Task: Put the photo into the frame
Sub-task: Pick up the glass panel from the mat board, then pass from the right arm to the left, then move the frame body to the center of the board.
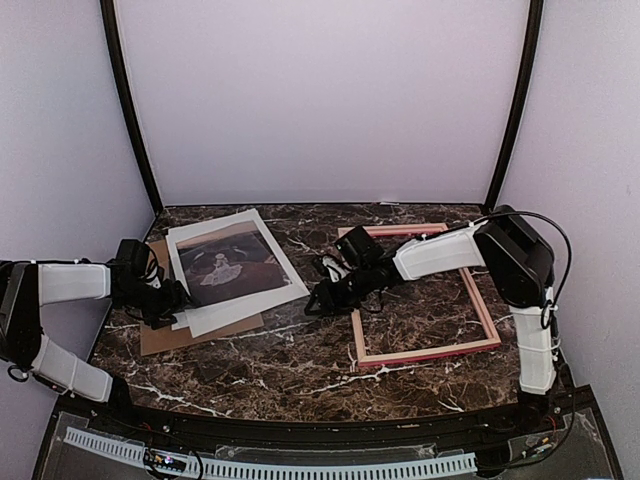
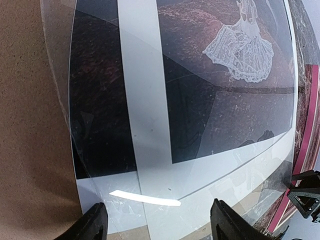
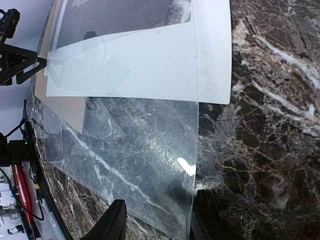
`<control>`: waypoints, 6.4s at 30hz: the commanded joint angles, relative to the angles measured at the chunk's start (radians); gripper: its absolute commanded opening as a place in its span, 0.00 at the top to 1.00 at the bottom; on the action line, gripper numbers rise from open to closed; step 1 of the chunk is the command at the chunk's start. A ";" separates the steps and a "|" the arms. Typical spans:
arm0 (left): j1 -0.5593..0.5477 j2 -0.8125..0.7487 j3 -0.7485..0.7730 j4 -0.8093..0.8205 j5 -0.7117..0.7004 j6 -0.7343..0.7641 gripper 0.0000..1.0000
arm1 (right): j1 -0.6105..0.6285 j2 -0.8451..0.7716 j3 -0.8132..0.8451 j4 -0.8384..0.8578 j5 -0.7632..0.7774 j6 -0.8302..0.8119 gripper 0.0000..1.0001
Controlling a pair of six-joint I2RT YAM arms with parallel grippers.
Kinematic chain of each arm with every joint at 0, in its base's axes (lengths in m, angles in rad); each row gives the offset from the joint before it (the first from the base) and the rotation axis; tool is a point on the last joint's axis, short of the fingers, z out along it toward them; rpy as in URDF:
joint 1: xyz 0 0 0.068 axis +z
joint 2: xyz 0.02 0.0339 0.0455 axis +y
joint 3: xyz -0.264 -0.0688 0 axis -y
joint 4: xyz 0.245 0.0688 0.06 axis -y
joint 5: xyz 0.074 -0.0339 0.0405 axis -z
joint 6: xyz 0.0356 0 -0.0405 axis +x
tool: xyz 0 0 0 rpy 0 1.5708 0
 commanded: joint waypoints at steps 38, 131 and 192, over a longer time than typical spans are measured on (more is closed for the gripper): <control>-0.289 -0.020 -0.031 0.293 0.083 -0.127 0.08 | -0.123 -0.333 -0.151 0.095 -0.054 0.184 1.00; -0.597 -0.011 0.229 0.225 -0.011 -0.149 1.00 | -0.191 -0.669 -0.482 -0.248 0.311 0.103 0.33; -0.697 0.095 0.695 0.333 0.234 -0.066 1.00 | -0.431 -0.663 -0.624 -0.258 0.467 -0.003 0.46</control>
